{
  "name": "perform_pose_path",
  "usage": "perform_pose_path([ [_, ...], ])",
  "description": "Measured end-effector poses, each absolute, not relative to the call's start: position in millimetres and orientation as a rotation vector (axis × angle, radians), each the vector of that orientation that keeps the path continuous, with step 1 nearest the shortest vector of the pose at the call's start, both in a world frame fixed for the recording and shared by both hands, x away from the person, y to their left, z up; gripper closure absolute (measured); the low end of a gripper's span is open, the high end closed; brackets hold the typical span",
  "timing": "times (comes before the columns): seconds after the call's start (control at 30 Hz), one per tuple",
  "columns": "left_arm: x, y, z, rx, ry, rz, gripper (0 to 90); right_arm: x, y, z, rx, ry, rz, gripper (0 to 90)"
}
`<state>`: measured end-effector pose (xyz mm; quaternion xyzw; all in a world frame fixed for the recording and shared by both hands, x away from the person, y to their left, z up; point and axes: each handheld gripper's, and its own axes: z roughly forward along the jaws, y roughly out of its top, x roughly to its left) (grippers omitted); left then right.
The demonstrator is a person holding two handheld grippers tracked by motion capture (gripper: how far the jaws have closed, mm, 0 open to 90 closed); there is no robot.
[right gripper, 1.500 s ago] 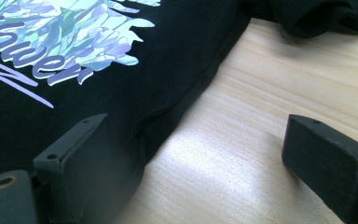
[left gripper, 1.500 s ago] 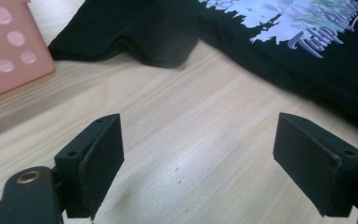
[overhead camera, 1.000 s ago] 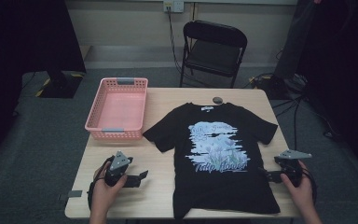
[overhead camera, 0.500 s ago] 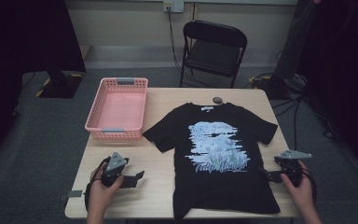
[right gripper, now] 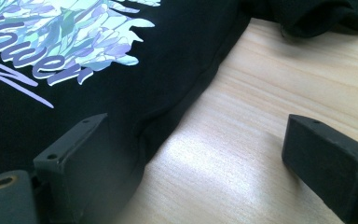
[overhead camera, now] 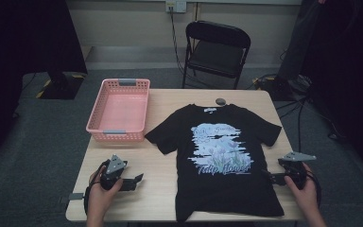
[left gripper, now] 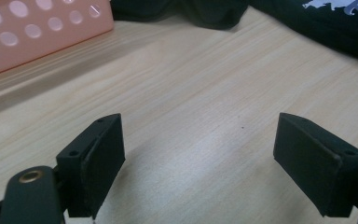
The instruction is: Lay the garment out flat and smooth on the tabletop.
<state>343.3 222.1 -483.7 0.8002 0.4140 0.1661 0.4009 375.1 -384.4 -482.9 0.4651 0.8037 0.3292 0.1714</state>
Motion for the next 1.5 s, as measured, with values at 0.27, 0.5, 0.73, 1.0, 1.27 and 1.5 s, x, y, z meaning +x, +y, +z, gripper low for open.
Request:
perform_pose_path([
  [0.27, 342.9, 226.0, -485.9, 2.041, 1.057, 0.434, 16.3, 375.1, -384.4, -482.9, 1.32, 2.282, 0.934, 7.6],
  [0.5, 343.0, 227.0, -487.8, 2.052, 1.059, 0.435, 16.3, 375.1, -384.4, -482.9, 1.32, 2.282, 0.935, 7.6],
  [0.73, 343.1, 228.4, -489.8, 2.061, 1.066, 0.44, 16.3, 375.1, -384.4, -482.9, 1.32, 2.282, 0.935, 7.6],
  [1.0, 343.4, 229.9, -493.3, 2.036, 1.052, 0.45, 15.0, 375.1, -384.4, -482.9, 1.32, 2.282, 0.935, 7.6],
  [1.27, 343.5, 230.7, -494.5, 2.026, 1.053, 0.457, 13.1, 375.2, -384.4, -482.9, 1.32, 2.282, 0.935, 7.5],
  [1.5, 343.1, 230.4, -494.5, 2.025, 1.058, 0.46, 13.0, 376.7, -384.2, -482.9, 1.307, 2.295, 0.939, 7.4],
])
